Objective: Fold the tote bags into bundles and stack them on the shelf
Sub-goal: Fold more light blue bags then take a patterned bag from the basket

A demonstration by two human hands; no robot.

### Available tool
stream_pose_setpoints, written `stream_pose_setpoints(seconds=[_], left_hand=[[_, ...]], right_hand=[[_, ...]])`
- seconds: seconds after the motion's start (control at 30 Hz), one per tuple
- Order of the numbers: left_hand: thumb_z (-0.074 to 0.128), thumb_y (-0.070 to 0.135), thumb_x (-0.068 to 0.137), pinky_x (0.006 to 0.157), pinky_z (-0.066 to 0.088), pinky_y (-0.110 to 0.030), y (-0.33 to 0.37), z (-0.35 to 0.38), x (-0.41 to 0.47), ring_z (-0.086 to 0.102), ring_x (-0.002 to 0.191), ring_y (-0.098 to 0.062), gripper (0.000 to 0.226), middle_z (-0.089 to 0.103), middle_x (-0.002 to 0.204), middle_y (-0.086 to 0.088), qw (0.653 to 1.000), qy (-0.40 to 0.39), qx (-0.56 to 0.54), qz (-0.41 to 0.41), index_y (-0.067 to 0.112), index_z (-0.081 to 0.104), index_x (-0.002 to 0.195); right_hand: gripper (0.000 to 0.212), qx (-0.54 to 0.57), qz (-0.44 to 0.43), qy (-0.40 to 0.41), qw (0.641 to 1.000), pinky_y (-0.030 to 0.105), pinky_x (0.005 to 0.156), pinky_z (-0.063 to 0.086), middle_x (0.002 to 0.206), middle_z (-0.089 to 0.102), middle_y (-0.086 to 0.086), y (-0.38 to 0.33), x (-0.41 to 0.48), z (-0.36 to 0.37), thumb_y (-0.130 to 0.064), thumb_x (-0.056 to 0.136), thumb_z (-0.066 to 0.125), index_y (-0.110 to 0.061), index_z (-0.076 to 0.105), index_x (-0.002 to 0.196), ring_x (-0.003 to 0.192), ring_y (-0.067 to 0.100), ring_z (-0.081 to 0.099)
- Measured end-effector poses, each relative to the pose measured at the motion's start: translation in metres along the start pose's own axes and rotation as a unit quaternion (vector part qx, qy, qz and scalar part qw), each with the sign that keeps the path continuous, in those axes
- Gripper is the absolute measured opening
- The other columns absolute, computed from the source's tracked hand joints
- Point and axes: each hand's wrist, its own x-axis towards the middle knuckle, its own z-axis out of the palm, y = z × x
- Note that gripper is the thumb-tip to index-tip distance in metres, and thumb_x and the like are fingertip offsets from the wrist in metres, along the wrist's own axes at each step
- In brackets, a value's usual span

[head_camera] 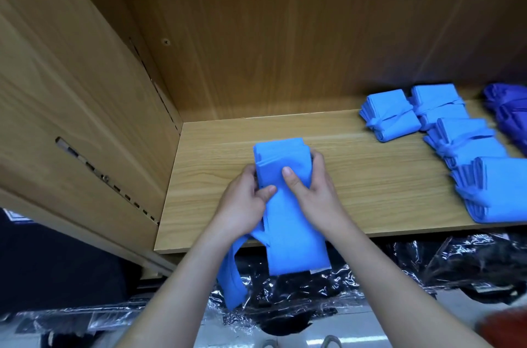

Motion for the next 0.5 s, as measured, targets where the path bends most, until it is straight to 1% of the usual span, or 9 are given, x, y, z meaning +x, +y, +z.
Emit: stream_pose_setpoints(seconds=[0.07, 0.1, 0.13, 0.2, 0.23, 0.3, 0.4, 0.47, 0.5], left_hand=[[0.058, 0.04, 0.074, 0.084, 0.054, -0.049, -0.002, 0.004, -0.007, 0.069, 0.092, -0.02, 0.038, 0.072, 0.099, 0.003, 0.999, -0.016, 0.03, 0.005, 0.032, 0.052, 0.111], [0.06, 0.04, 0.077, 0.082, 0.054, -0.049, -0.002, 0.005, -0.01, 0.07, 0.088, -0.022, 0.036, 0.072, 0.094, 0.001, 0.999, -0.021, 0.034, 0.003, 0.032, 0.052, 0.112], [0.062, 0.038, 0.081, 0.08, 0.054, -0.048, -0.001, 0.006, -0.013, 0.07, 0.083, -0.022, 0.034, 0.072, 0.088, -0.001, 0.999, -0.019, 0.04, 0.001, 0.03, 0.052, 0.113], [0.066, 0.032, 0.088, 0.075, 0.053, -0.042, -0.001, 0.006, -0.015, 0.068, 0.075, -0.019, 0.034, 0.07, 0.078, 0.0, 0.998, -0.006, 0.069, 0.008, 0.024, 0.05, 0.116], [0.068, 0.031, 0.087, 0.072, 0.052, -0.038, -0.001, 0.006, -0.016, 0.066, 0.072, -0.016, 0.038, 0.069, 0.076, 0.002, 0.996, 0.005, 0.086, 0.016, 0.024, 0.047, 0.118], [0.074, 0.027, 0.083, 0.068, 0.05, -0.033, 0.0, 0.006, -0.018, 0.063, 0.067, -0.011, 0.05, 0.068, 0.072, 0.004, 0.995, 0.013, 0.096, 0.025, 0.033, 0.041, 0.12], [0.079, 0.016, 0.077, 0.073, 0.056, -0.039, 0.002, 0.005, -0.019, 0.068, 0.067, -0.012, 0.051, 0.072, 0.073, 0.005, 1.0, 0.01, 0.015, 0.0, 0.037, 0.047, 0.111], [0.079, 0.012, 0.076, 0.071, 0.056, -0.044, 0.001, 0.005, -0.018, 0.068, 0.066, -0.015, 0.044, 0.072, 0.072, 0.003, 0.999, 0.033, 0.009, 0.0, 0.034, 0.053, 0.102], [0.079, 0.013, 0.075, 0.07, 0.055, -0.045, 0.002, 0.005, -0.018, 0.068, 0.065, -0.016, 0.042, 0.071, 0.07, 0.004, 0.998, 0.05, 0.034, 0.007, 0.033, 0.054, 0.102]], right_hand=[[0.067, 0.05, 0.003, -0.013, 0.999, 0.023, 0.104, 0.038, 0.135, 0.049, -0.011, -0.002, 0.007, -0.005, -0.029, 0.089, 0.068, -0.026, 0.032, 0.146, 0.124, 0.006, 0.049], [0.069, 0.059, 0.002, -0.015, 0.998, 0.026, 0.105, 0.039, 0.136, 0.05, -0.01, -0.002, 0.009, -0.006, -0.029, 0.086, 0.072, -0.027, 0.036, 0.145, 0.124, 0.006, 0.05], [0.064, 0.075, 0.004, -0.01, 0.997, 0.031, 0.103, 0.044, 0.13, 0.057, -0.009, -0.002, 0.011, -0.007, -0.028, 0.081, 0.074, -0.028, 0.045, 0.138, 0.118, 0.008, 0.056], [0.043, 0.128, 0.011, 0.014, 0.992, 0.04, 0.091, 0.053, 0.105, 0.068, -0.006, 0.001, 0.013, -0.005, -0.017, 0.077, 0.076, -0.028, 0.058, 0.114, 0.094, 0.01, 0.065], [0.037, 0.146, 0.014, 0.028, 0.989, 0.041, 0.085, 0.054, 0.093, 0.068, -0.007, 0.003, 0.013, -0.004, -0.009, 0.078, 0.076, -0.028, 0.058, 0.104, 0.083, 0.011, 0.064], [0.036, 0.158, 0.016, 0.047, 0.986, 0.04, 0.075, 0.052, 0.082, 0.065, -0.008, 0.005, 0.013, -0.003, 0.0, 0.08, 0.074, -0.027, 0.054, 0.094, 0.072, 0.01, 0.06], [0.035, 0.178, 0.016, 0.043, 0.983, 0.031, 0.066, 0.049, 0.075, 0.06, -0.009, 0.005, 0.014, -0.004, -0.003, 0.081, 0.074, -0.025, 0.049, 0.091, 0.066, 0.008, 0.055], [0.035, 0.132, 0.003, 0.003, 0.991, 0.035, 0.069, 0.049, 0.083, 0.059, -0.003, 0.004, 0.014, -0.009, -0.017, 0.079, 0.075, -0.03, 0.045, 0.093, 0.072, 0.013, 0.055], [0.036, 0.094, -0.003, -0.029, 0.995, 0.038, 0.073, 0.051, 0.089, 0.059, -0.001, 0.001, 0.015, -0.012, -0.021, 0.08, 0.073, -0.033, 0.044, 0.097, 0.077, 0.016, 0.056]])
